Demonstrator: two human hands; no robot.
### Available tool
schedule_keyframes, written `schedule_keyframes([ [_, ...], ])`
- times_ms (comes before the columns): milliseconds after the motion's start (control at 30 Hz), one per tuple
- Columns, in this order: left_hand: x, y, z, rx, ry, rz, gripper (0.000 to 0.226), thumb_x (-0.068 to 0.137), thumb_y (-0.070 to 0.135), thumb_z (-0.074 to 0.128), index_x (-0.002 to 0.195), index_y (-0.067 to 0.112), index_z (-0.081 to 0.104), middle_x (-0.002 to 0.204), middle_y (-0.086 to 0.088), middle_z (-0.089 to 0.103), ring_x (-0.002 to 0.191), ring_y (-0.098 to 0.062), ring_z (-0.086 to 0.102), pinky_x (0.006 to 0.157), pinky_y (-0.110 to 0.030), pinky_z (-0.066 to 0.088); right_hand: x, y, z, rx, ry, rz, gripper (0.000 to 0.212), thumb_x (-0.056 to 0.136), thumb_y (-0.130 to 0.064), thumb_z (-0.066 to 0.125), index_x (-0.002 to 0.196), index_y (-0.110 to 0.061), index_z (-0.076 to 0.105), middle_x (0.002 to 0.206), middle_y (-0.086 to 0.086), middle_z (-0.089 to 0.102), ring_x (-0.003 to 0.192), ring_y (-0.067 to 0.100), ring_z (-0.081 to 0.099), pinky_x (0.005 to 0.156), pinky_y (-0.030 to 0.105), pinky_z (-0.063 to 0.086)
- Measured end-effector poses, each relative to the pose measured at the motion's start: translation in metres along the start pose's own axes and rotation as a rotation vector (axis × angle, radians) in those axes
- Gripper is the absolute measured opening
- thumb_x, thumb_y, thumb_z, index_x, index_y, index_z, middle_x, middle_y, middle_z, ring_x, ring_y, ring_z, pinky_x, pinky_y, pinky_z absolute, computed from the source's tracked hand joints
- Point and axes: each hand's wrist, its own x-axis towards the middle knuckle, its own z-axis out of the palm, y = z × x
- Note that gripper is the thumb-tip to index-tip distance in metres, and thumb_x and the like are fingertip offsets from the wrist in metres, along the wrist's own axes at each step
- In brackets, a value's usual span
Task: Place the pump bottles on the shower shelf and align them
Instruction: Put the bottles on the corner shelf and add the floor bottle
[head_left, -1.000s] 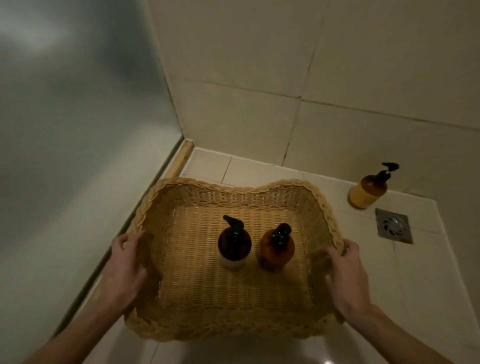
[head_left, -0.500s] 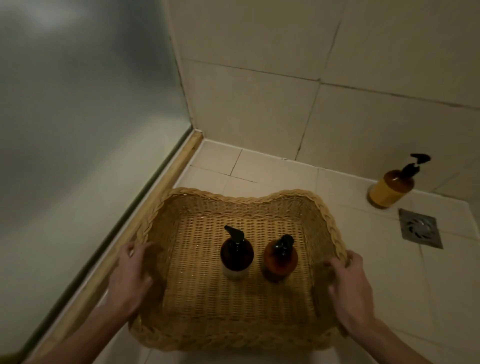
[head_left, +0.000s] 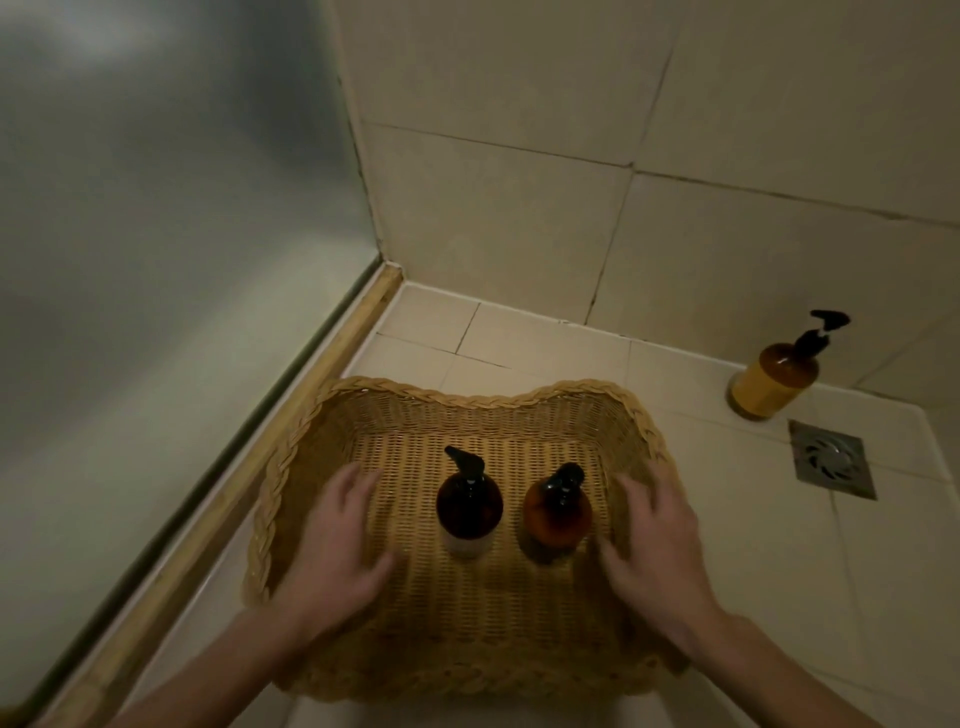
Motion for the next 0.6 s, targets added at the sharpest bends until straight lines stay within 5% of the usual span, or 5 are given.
schedule_keyframes([
  [67,0.009,0.025,0.011,-0.271,-0.126,-0.049,0.105,0.068,0.048,0.074,0.146,0.031,0.006,0.156,0.006,0.002,0.141,-0.018,0.016,0.115,-0.044,0.02,0.008,-0.012,-0.001,0.26,-0.151,-0.043,0.094,0.073,-0.043,0.074,0.145,-0.033,0.014,0.156,-0.006,0.001,0.142,0.02,0.007,0.115,0.044,0.013],
  [200,0.026,0.056,0.029,-0.4,-0.085,-0.127,0.117,0.051,0.049,0.084,0.142,0.04,0.01,0.154,0.01,0.013,0.139,-0.015,0.023,0.111,-0.051,0.029,0.021,-0.026,0.005,0.468,-0.237,-0.038,0.107,0.063,-0.044,0.081,0.143,-0.037,0.01,0.154,-0.011,0.012,0.14,0.014,0.017,0.114,0.045,0.022],
  [333,0.038,0.057,0.041,-0.366,-0.064,-0.113,0.107,0.05,0.049,0.084,0.138,0.034,0.025,0.146,0.011,0.031,0.131,-0.011,0.033,0.108,-0.043,0.034,0.026,-0.025,0.015,0.443,-0.2,-0.073,0.086,0.063,-0.043,0.081,0.132,-0.033,0.032,0.133,-0.018,0.037,0.126,0.007,0.035,0.104,0.032,0.034],
  [600,0.046,0.047,0.058,-0.398,-0.077,-0.076,0.088,0.05,0.04,0.086,0.127,0.034,0.042,0.127,0.018,0.048,0.12,-0.004,0.043,0.101,-0.029,0.038,0.032,-0.022,0.023,0.454,-0.204,-0.057,0.081,0.063,-0.04,0.081,0.13,-0.035,0.036,0.121,-0.025,0.04,0.115,-0.004,0.034,0.1,0.026,0.032],
])
